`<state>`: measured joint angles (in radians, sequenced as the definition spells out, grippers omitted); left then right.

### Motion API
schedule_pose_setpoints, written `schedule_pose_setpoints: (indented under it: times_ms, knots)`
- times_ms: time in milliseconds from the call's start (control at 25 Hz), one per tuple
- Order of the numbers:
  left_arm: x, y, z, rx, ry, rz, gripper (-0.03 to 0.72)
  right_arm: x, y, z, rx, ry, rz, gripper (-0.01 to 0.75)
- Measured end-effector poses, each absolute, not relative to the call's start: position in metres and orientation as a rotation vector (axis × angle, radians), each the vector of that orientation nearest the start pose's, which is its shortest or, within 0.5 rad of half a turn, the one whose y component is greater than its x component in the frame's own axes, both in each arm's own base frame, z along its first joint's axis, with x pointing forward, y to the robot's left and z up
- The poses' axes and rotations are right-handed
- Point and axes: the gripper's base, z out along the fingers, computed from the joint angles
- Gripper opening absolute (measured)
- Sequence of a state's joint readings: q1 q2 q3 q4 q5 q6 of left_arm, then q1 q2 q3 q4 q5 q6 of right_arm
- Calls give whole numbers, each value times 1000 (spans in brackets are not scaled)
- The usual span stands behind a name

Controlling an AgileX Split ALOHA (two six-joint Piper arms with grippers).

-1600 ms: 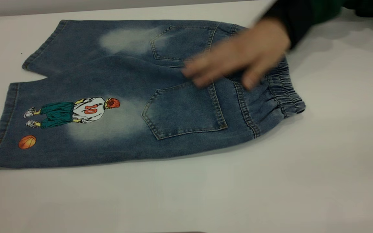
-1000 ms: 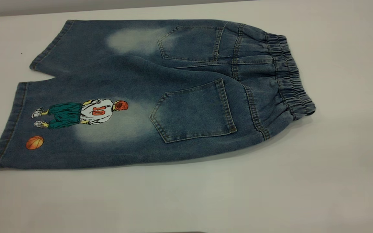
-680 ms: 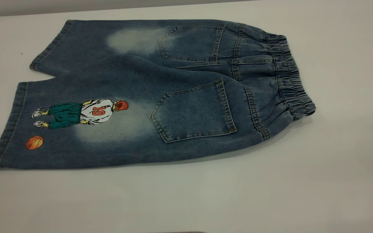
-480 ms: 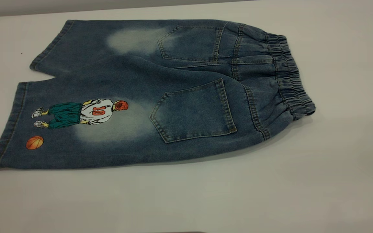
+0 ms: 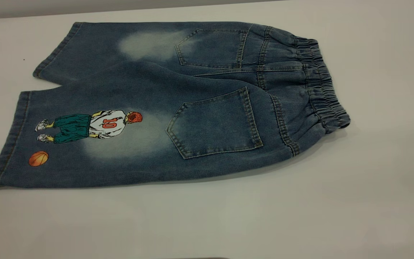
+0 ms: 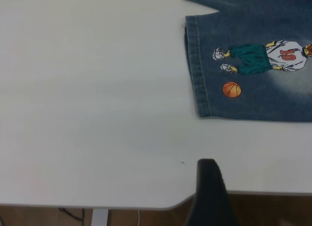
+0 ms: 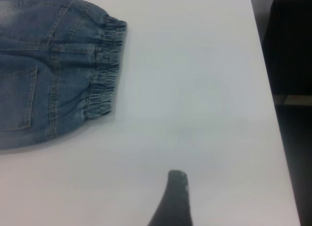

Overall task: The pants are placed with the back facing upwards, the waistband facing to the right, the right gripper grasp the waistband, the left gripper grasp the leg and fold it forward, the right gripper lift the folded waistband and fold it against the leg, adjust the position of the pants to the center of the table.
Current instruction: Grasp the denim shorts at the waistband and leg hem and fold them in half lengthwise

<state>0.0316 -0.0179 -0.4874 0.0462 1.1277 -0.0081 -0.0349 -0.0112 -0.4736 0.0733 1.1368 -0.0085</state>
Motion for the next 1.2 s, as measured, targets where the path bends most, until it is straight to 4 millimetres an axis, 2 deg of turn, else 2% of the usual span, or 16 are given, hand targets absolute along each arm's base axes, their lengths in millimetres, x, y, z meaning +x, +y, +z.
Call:
schedule_pose_setpoints:
  times_ms: [480, 600, 760, 920, 1040, 1200]
  knots:
    - [-9, 4, 268, -44, 2108, 68, 456, -7, 10, 264, 18, 2132, 115, 586]
    - [-2, 4, 269, -43, 2155, 69, 456, -6, 11, 265, 19, 2136, 137, 586]
    - [18, 5, 271, -40, 2263, 75, 456, 0, 13, 270, 29, 2176, 179, 586]
    - [48, 4, 291, -39, 2273, 56, 456, 16, 16, 293, 46, 2185, 245, 586]
    - [76, 2, 303, -46, 2269, 8, 456, 42, 19, 308, 67, 2205, 307, 586]
    - [114, 1, 305, -60, 2303, -30, 456, 81, 23, 307, 81, 2276, 402, 586]
